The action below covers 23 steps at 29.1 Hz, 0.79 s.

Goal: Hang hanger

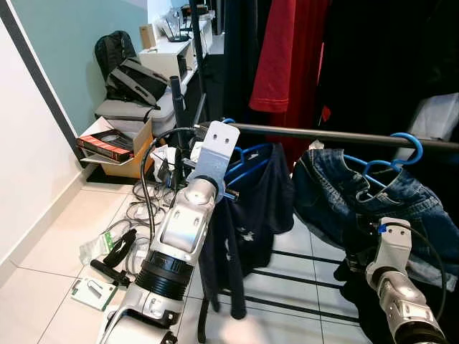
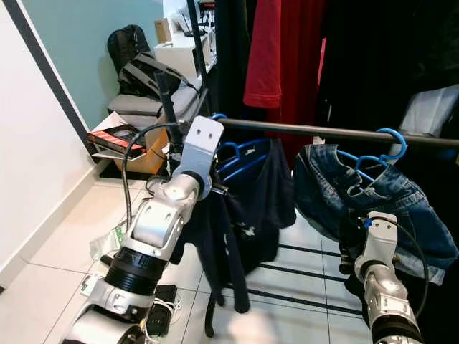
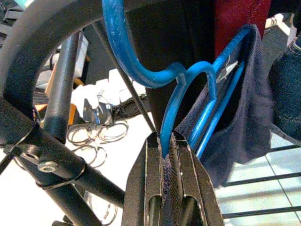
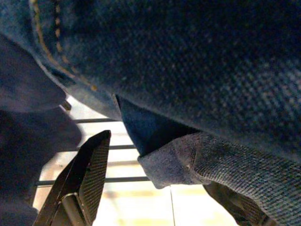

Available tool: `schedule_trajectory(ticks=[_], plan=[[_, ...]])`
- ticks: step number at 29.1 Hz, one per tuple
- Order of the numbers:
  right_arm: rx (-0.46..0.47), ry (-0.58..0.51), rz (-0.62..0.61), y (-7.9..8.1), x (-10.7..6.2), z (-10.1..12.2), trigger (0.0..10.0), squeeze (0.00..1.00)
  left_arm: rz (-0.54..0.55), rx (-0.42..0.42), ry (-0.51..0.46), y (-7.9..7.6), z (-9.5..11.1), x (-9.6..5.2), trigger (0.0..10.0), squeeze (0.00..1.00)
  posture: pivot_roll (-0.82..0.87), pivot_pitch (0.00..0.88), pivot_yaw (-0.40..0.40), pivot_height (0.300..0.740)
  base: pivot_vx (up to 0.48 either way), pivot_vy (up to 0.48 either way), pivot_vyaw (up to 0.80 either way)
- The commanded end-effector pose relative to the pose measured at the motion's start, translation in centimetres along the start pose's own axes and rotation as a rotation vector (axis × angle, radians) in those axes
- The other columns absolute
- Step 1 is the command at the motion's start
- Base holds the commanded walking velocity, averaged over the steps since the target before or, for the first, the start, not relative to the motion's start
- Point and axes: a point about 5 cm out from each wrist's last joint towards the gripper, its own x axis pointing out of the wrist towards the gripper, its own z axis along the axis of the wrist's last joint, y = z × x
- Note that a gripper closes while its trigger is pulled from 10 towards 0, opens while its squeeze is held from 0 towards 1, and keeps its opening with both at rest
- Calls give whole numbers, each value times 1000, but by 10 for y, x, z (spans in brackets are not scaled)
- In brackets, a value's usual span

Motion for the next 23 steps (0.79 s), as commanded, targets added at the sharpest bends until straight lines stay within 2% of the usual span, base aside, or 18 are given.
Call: schedule_trajectory(ticks=[1,4,10,11,15,19,20,23], plan=[[2,-18,2,0,1,5,10000,0,-3,5,9,-5,2,1,10000,0,-115,22,62,740,0,0,0],[1,-22,-3,-1,1,7,10000,0,-41,42,-23,-14,5,0,10000,0,-117,20,64,740,0,0,0],[0,-23,-5,-1,1,7,10000,0,-65,54,-37,-19,6,-2,10000,0,-117,20,64,740,0,0,0],[0,-24,-6,-1,1,7,10000,0,-105,26,-31,-22,2,-4,10000,1000,-118,19,66,740,0,0,0],[0,-26,-7,-1,1,8,10000,0,-173,-17,-22,-25,-6,-8,10000,1000,-119,19,66,740,0,0,0],[0,-26,-6,-1,1,8,10000,0,-231,-45,-10,-11,-14,-13,10000,1000,-119,20,65,740,0,0,0],[0,-25,-7,-1,1,7,10000,0,-266,-31,-8,-6,-17,-16,10000,1000,-117,21,64,740,0,0,0],[0,-23,-6,-1,1,7,10000,0,-275,-27,5,0,-22,-18,10000,1000,-117,21,64,740,0,0,0]])
